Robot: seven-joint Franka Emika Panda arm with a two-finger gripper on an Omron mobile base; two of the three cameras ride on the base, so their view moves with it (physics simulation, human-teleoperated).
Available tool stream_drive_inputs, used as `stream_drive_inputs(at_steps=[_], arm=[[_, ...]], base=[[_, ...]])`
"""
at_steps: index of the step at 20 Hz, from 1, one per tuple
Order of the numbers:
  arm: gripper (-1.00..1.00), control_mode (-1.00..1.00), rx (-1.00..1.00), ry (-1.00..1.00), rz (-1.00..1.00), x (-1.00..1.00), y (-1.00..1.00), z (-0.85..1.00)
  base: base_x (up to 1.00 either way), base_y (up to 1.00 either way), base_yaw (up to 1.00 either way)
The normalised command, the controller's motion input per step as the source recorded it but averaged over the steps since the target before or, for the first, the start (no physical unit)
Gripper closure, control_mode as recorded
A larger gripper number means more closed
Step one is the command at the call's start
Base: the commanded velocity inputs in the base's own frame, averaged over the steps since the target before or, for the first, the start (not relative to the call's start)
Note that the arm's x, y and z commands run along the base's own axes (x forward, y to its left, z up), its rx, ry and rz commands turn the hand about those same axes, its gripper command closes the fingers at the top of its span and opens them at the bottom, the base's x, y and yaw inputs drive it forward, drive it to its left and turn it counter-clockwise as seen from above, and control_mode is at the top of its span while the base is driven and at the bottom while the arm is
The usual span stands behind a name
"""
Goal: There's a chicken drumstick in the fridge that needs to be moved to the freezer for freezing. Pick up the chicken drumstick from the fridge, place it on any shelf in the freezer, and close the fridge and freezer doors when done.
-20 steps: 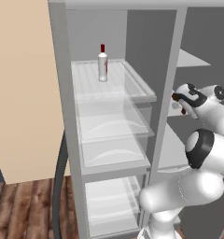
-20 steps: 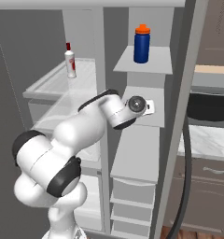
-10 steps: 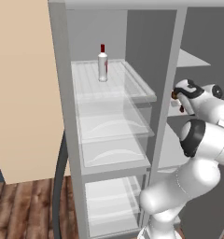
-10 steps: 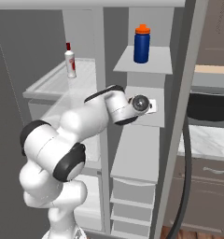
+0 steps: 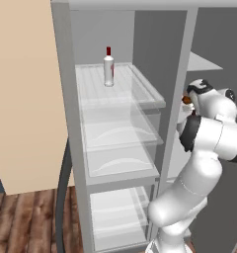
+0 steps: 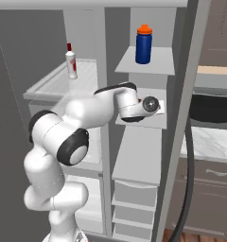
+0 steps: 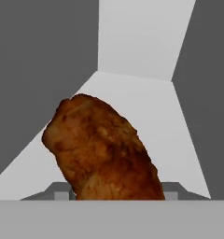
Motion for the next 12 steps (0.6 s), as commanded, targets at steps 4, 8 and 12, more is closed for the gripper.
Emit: stream_drive_inputs(at_steps=[4,8,12], arm=[[1.0,-1.0,0.0,0.0,0.0,0.22,0.0,-0.34],[1.0,-1.0,0.0,0.0,0.0,0.27,0.0,-0.25],[1.0,-1.0,0.0,0.0,0.0,0.33,0.0,-0.16]], base=[[0.0,0.0,0.0],[0.0,0.0,0.0],[0.0,0.0,0.0]])
